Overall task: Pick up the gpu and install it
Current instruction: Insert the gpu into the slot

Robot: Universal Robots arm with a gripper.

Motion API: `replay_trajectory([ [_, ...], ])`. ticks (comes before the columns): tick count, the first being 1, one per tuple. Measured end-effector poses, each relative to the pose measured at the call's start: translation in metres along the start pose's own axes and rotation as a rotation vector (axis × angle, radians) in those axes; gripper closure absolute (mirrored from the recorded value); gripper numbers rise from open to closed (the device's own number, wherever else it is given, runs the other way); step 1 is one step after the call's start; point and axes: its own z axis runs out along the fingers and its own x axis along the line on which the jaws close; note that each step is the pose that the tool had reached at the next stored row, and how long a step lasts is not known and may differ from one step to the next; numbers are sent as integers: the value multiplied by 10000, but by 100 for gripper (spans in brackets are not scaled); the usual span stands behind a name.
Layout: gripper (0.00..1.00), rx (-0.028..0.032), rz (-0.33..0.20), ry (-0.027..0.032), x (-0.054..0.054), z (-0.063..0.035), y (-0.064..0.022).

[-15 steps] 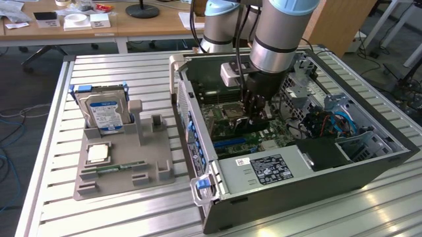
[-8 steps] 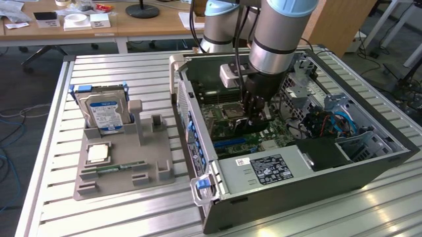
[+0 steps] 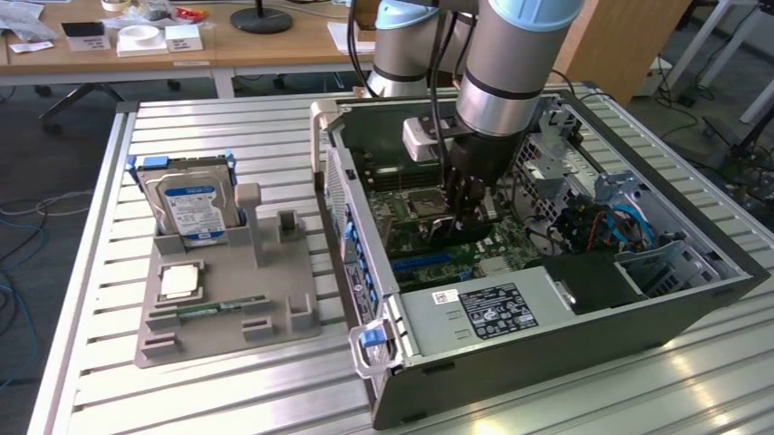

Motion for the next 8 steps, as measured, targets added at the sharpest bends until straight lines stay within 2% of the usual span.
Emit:
replay_trajectory([
  [8,73,2,0,0,1,1,14],
])
